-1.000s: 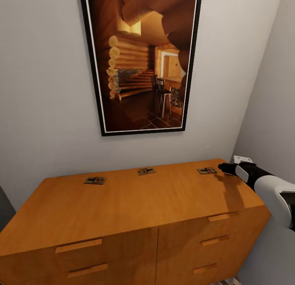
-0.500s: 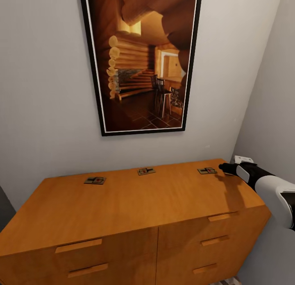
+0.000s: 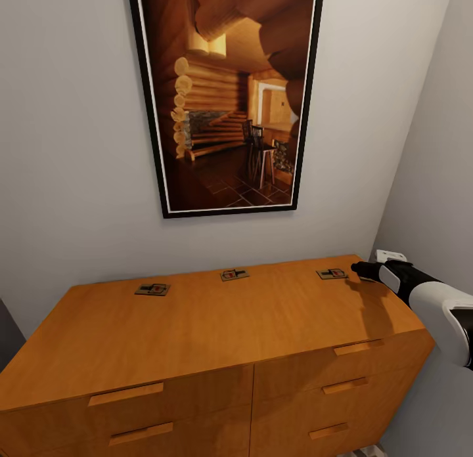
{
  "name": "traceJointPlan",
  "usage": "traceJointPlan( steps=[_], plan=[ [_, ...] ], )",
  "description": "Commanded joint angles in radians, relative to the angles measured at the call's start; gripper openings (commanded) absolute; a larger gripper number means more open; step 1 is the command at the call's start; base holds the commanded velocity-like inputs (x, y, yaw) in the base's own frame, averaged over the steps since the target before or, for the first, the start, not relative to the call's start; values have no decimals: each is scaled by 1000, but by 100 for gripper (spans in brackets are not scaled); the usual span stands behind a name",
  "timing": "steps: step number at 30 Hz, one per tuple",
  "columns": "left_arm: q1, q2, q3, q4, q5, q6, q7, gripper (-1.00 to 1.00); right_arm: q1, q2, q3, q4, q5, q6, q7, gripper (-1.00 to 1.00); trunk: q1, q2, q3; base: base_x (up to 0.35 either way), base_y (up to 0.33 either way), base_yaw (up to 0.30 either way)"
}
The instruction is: Take the four mousetraps from the cabinet in the bathroom and place them on the bathroom floor. Make sure all four end up on the same floor surface, and ensure that at least two of them are either under or directly next to the same bathroom sink.
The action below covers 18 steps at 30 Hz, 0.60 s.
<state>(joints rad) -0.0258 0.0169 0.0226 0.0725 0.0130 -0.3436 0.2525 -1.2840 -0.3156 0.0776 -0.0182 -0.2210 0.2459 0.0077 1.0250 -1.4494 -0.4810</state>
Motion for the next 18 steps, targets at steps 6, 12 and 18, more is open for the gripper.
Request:
traceJointPlan(
  steps=[6, 12, 18],
  plan=[
    [-2, 0, 2, 4, 1, -8, 1, 100, 0, -1, 8, -2, -9, 6, 0, 100, 0, -1, -1, 0, 0, 0],
    [-2, 0, 2, 4, 1, -8, 1, 100, 0, -2, 8, -2, -9, 6, 0, 100, 0, -1, -1, 0, 0, 0],
    [-2, 0, 2, 4, 1, -8, 1, 100, 0, -3, 8, -2, -9, 6, 0, 100, 0, -1, -6, 0, 0, 0]
  ],
)
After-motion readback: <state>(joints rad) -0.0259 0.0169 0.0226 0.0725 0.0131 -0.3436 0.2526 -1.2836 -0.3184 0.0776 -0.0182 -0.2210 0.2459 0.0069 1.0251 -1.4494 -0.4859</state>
